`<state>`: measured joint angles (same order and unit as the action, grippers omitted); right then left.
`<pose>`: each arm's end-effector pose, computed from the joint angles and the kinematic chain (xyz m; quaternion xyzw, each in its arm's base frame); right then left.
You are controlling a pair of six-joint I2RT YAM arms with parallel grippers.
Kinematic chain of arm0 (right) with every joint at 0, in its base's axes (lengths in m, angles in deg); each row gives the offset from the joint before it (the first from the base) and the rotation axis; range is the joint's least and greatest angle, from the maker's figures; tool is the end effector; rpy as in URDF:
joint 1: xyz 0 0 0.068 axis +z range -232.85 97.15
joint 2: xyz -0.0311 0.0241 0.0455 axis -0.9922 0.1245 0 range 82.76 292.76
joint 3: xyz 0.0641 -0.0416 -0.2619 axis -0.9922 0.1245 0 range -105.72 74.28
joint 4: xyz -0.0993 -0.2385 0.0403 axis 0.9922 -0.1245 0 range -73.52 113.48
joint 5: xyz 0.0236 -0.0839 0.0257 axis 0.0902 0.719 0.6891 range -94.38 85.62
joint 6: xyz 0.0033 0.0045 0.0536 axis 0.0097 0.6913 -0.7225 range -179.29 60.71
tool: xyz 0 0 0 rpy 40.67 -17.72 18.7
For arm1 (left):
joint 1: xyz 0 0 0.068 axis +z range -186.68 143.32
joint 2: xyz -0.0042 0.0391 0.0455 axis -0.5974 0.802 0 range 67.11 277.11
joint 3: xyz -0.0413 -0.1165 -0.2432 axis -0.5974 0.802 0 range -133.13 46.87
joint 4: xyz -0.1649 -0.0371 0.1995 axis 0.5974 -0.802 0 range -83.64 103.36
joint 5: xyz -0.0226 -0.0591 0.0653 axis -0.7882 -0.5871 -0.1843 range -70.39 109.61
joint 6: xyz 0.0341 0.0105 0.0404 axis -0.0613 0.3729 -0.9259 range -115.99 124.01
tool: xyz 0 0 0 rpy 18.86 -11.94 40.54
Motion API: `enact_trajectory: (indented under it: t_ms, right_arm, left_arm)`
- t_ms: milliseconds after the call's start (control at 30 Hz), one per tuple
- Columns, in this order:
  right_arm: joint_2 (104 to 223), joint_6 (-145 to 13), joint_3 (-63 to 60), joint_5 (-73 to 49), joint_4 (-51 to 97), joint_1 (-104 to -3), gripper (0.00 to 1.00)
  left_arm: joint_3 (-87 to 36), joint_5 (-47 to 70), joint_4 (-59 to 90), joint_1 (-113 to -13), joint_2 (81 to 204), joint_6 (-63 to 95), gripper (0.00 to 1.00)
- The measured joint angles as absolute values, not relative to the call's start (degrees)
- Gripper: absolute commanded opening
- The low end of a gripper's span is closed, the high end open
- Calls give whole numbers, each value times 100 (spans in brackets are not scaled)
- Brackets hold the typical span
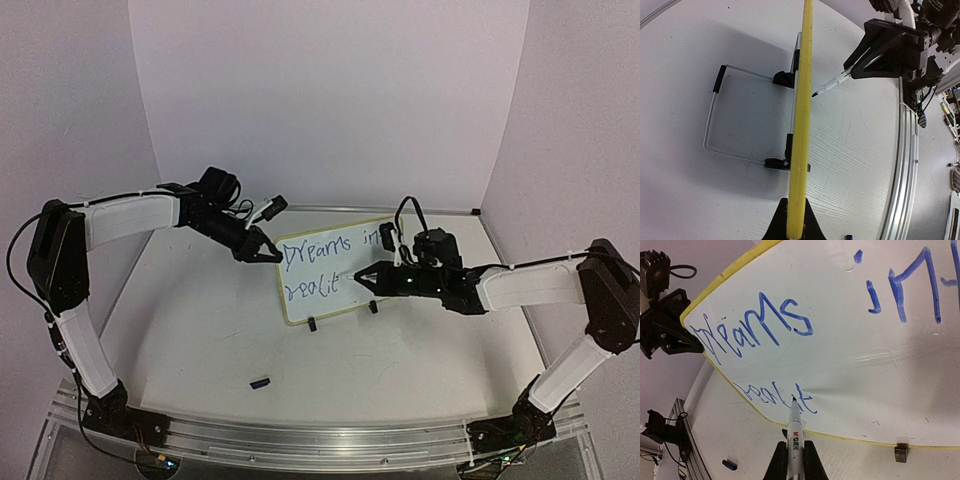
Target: Write a sentence on the whiteboard
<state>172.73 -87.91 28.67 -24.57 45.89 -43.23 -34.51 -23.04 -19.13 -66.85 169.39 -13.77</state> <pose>0.2515 0.2242 0.2090 -0.1758 0.8028 0.4293 0.3746 0.3218 -0.2150 0.2597 0.4637 0.7617 -0.3748 0.2536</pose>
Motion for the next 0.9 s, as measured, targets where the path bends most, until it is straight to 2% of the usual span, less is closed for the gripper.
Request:
enact_trajectory:
  t_ms: [900]
  right_arm:
    - [17442, -9191, 3018, -1983, 4636, -4304, 0]
  left_arm:
    - [-3451, -2278, -1911, -6690, 16939, -1375, 0]
